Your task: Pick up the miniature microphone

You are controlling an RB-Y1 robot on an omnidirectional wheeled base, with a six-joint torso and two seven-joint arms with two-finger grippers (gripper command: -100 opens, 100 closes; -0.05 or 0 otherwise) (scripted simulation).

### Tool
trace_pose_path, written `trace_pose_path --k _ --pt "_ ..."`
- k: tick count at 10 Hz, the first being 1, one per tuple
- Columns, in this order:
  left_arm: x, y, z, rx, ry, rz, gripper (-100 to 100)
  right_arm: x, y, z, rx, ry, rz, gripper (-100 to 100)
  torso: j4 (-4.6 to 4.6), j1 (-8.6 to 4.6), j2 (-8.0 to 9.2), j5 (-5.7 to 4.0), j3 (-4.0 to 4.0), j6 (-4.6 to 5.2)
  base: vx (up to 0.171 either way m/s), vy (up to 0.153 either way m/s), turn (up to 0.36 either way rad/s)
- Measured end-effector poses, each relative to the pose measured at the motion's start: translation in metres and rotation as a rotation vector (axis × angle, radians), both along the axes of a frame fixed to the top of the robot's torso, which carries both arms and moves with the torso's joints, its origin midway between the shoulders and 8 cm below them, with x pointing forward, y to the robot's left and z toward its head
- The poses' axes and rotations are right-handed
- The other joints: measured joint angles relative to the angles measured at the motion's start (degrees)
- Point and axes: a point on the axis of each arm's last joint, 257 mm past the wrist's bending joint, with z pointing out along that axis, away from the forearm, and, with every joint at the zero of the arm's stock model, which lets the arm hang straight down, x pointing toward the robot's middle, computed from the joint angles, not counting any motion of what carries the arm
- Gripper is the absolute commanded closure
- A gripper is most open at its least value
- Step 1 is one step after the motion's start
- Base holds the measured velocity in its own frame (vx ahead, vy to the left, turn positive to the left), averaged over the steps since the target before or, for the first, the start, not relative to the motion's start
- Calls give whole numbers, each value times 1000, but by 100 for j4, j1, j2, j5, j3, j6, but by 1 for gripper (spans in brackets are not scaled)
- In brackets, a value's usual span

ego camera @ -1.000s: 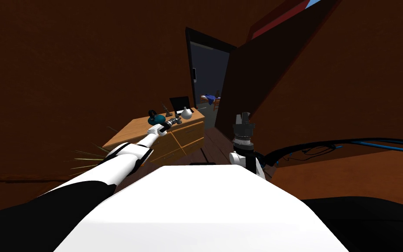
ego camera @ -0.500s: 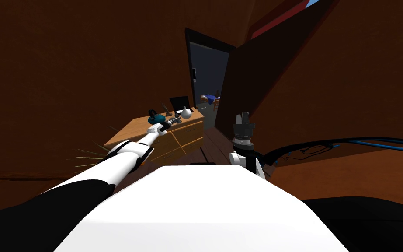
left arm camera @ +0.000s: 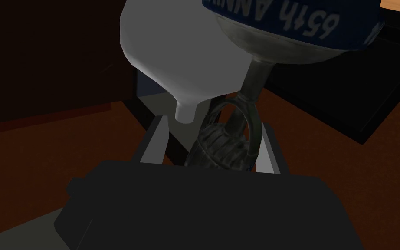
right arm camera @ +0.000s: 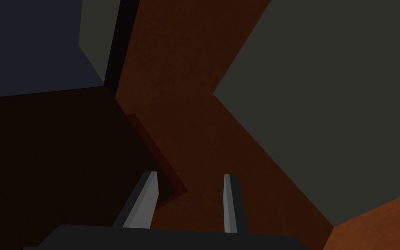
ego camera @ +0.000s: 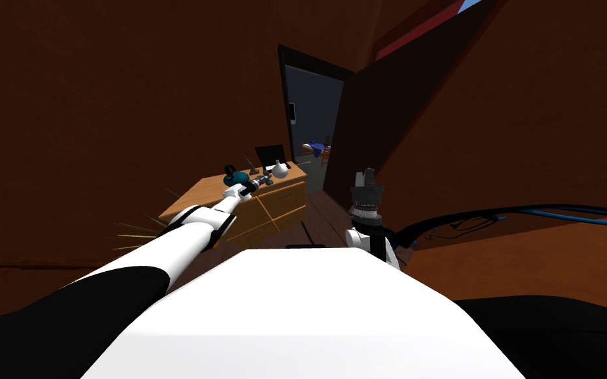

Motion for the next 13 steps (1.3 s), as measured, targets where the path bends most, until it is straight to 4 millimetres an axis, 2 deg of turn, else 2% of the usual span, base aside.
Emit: trace_pose_path --k 3,4,5,10,12,13 --pt "0 -1 0 1 0 -2 100 0 0 0 0 0 0 0 0 3 -2 1 -1 -4 0 0 0" --pt "0 -1 0 0 0 -2 0 0 0 0 0 0 0 0 1 3 -2 1 -1 -4 0 0 0" --pt "0 -1 0 0 0 -2 100 0 0 0 0 0 0 0 1 3 -1 0 0 -4 49 37 -28" --pt "-19 26 -32 27 47 73 100 0 0 0 0 0 0 0 -45 88 -60 33 -52 -53 51 42 -6" --pt "-22 21 -31 31 38 71 100 0 0 0 0 0 0 0 -51 89 -58 36 -54 -54 25 21 -9" --pt "-27 29 -35 41 48 85 100 0 0 0 0 0 0 0 -53 104 -69 37 -60 -65 61 46 -16"
